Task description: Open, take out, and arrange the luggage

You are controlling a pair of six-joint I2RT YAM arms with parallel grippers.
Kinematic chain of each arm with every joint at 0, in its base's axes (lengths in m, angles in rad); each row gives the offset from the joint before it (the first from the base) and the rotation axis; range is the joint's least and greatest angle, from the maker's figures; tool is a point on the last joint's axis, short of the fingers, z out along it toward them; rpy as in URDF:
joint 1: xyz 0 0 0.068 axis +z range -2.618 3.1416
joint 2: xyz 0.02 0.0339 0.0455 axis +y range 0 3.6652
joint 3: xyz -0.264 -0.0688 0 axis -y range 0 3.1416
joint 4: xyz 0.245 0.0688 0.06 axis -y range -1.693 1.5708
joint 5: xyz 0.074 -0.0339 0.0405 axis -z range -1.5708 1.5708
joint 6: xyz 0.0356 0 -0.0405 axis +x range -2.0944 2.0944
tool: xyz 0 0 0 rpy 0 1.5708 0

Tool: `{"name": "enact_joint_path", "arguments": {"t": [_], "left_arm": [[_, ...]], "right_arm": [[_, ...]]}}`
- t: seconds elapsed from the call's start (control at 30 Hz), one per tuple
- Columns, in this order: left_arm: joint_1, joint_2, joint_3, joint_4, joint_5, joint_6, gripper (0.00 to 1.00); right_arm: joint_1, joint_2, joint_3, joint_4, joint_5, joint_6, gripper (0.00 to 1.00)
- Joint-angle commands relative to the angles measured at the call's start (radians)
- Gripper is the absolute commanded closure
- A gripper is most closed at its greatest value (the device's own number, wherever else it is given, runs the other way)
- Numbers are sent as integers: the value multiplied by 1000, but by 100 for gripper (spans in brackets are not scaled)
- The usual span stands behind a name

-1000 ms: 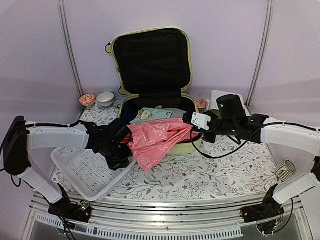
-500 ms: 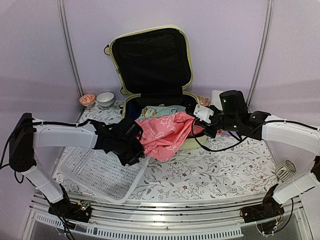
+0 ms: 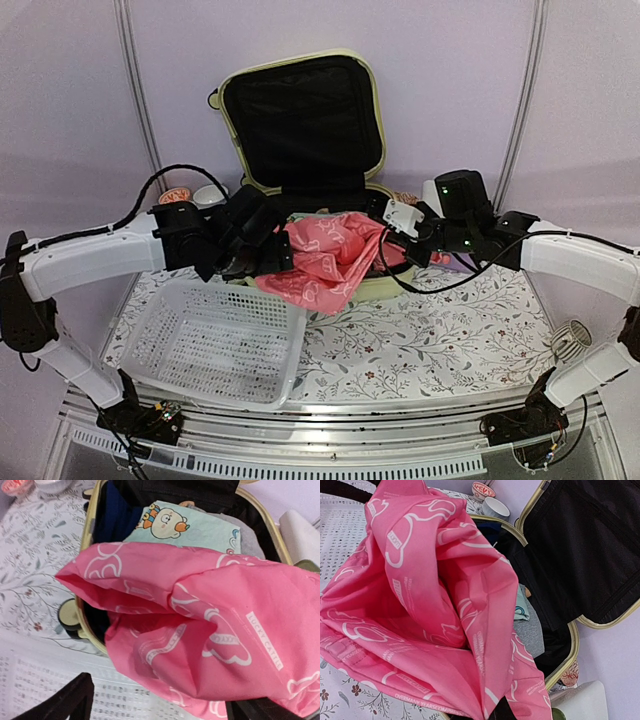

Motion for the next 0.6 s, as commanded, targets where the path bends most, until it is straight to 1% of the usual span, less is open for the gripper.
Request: {"name": "enact_joint_path", "arguments": {"t": [0.0,0.1,0.17,0.23,0.3,0.33,0.4,0.47,0.57], "left_arm": [[-18,6,43,-133,-163,157,3],[-49,-35,30,-3,-145,366,2],[-68,-64,33,37,-167,457,2],[-70,-113,10,121,-126,568,2],[-67,-176,-36,270,-47,691,2],[-59,-202,-61,332,16,748,2],[-34,-231,-87,412,138,821,2],[4,-217,-72,420,237,846,2],[46,-146,-15,378,360,887,2]], "right_arm": [[2,5,46,9,-29,20,98],[2,10,50,0,-32,20,98],[2,10,52,-5,-32,17,98],[2,8,51,-10,-30,13,98],[3,6,49,-12,-33,12,98],[2,7,48,-12,-35,11,98],[2,6,49,-14,-42,10,98],[2,6,49,-16,-49,7,98],[2,4,51,-20,-55,7,98]]}}
